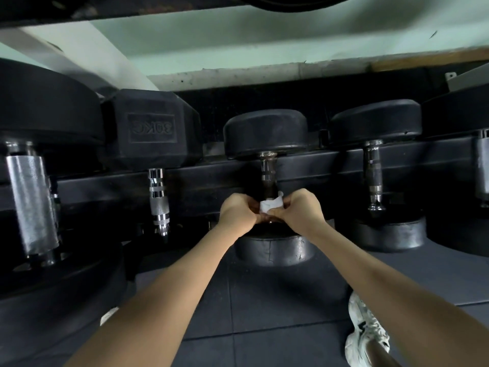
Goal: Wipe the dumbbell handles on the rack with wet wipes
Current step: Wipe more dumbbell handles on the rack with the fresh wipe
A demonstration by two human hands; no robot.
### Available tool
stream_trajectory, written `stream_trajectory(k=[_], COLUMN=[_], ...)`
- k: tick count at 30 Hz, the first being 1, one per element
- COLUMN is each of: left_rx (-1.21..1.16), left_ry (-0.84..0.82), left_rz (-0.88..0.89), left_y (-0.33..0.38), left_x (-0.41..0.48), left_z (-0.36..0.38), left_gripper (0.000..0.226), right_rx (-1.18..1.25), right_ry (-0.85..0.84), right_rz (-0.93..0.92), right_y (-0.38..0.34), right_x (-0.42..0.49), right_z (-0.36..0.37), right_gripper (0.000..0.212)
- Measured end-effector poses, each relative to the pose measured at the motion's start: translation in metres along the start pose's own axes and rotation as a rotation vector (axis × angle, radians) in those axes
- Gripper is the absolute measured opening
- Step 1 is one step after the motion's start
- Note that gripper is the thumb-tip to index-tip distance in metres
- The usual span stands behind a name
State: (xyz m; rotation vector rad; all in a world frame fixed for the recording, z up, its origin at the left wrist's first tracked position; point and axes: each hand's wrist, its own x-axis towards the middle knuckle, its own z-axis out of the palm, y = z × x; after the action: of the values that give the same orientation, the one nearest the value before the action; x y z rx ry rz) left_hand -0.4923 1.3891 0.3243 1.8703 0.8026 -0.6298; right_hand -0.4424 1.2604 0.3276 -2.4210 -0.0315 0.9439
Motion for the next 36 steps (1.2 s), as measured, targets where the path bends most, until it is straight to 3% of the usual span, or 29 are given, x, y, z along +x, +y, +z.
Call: stream_trajectory(k=[5,9,14,17,20,22,23,25,27,30,31,33,36], left_rx=[-0.495,-0.687,-0.901,-1.107,-1.574,-1.722,-1.686,-1.347,-1.143,-1.075,-1.147,-1.36,-1.27], left_ry=[-0.026,0.126,0.261,0.398,0.261,0.178,0.164,0.23,0.263,0.326,0.323,0.302,0.309], left_rz=[0.005,-0.037,-0.014,-0.079,-0.2,-0.273,-0.284,-0.256,-0.196,-0.156,-0.162,-0.191,-0.151], left_y=[0.0,0.009,0.036,0.049,0.057,0.06,0.061,0.058,0.057,0.053,0.055,0.058,0.055], left_x=[-0.008,-0.001,0.01,0.017,0.02,0.023,0.023,0.026,0.023,0.027,0.026,0.026,0.027], left_z=[0.0,0.001,0.005,0.011,0.013,0.009,0.007,0.006,0.006,0.005,0.005,0.006,0.01], left_gripper=[0.029,0.033,0.032,0.019,0.012,0.016,0.016,0.006,0.02,0.017,0.008,0.016,0.008], right_rx=[0.582,0.701,1.04,1.12,1.167,1.114,1.105,1.166,1.19,1.059,0.953,0.818,1.012], right_ry=[-0.021,0.074,0.233,0.358,0.359,0.336,0.319,0.216,0.123,0.219,0.28,0.32,0.226], right_rz=[0.025,0.014,0.114,0.166,0.139,0.1,0.112,0.154,0.149,0.094,0.069,0.073,0.096], right_y=[-0.001,-0.015,-0.034,-0.05,-0.057,-0.058,-0.056,-0.054,-0.05,-0.046,-0.045,-0.048,-0.044], right_x=[0.0,0.013,0.023,0.027,0.025,0.025,0.027,0.029,0.029,0.028,0.03,0.03,0.034], right_z=[-0.005,-0.004,0.008,0.016,0.024,0.024,0.023,0.014,0.004,0.003,0.006,0.01,0.003], right_gripper=[0.013,0.016,0.016,0.022,0.029,0.031,0.031,0.024,0.017,0.017,0.017,0.016,0.018])
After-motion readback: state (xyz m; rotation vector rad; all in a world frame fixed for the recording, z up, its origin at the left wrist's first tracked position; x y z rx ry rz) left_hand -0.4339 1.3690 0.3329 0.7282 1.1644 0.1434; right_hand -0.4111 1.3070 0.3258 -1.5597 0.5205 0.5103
